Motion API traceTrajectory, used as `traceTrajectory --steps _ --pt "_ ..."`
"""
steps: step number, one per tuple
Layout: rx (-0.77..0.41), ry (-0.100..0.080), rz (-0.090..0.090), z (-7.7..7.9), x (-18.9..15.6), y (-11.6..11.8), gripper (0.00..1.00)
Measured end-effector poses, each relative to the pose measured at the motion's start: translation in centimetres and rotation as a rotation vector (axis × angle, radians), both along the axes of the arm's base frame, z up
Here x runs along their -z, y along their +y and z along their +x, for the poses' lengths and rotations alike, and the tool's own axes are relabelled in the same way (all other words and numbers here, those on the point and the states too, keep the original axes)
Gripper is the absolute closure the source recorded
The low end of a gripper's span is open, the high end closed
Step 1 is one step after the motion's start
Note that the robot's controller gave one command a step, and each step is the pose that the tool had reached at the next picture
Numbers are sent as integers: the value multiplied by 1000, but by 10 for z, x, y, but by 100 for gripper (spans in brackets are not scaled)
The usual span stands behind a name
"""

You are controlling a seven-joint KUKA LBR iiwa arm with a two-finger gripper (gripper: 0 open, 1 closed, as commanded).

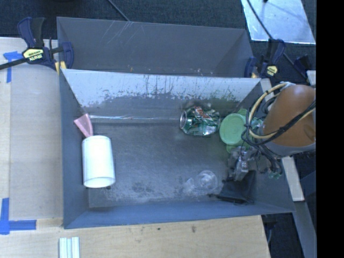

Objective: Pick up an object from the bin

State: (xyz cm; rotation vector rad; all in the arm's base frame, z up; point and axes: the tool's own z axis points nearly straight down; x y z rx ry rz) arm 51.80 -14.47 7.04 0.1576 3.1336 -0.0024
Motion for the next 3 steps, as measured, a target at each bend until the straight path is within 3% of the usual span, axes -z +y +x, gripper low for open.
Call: traceTrajectory --steps 3 --pt "0 8 3 -2 -38 1 100"
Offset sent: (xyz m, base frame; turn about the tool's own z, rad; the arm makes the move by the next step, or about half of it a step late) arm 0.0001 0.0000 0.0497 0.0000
